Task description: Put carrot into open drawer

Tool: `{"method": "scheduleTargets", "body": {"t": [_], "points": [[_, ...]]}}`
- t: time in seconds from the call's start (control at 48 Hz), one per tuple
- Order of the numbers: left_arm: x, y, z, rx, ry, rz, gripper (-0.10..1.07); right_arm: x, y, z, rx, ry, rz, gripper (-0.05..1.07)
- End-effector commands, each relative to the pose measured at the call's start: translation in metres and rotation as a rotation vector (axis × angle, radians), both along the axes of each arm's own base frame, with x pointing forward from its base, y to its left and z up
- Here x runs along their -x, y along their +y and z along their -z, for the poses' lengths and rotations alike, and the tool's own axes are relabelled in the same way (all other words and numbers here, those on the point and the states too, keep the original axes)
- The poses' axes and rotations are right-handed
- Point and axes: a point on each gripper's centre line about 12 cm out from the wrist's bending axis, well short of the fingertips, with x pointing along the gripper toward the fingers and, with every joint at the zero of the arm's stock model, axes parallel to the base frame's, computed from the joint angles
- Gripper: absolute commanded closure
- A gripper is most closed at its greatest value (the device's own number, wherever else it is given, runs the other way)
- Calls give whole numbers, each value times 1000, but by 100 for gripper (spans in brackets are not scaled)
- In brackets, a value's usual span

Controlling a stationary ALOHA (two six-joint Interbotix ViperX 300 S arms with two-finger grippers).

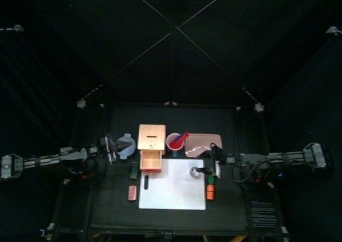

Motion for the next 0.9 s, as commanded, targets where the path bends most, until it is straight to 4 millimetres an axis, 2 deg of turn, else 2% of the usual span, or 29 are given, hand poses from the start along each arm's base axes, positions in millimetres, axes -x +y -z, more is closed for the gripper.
{"method": "scheduleTargets", "body": {"t": [0.0, 0.125, 0.312, 0.458, 0.688, 0.875], "points": [[-4, 1, -4, -2, -1, -1, 98, -3, 0, -3, 1, -11, 0, 9], [-6, 1, -4, 2, 2, 5, 98, -4, 0, 1, -46, 14, 19, 9], [-7, 1, -9, -5, -8, 9, 98, 9, 7, 22, -362, 252, 132, 9], [-8, 1, -10, -9, -13, 9, 98, 26, 22, 41, -606, 454, 216, 9], [-9, 0, -14, -10, -24, 15, 98, 43, 46, 54, -870, 653, 396, 9], [-10, -4, -14, -12, -25, 35, 98, 50, 67, 71, -977, 737, 584, 9]]}}
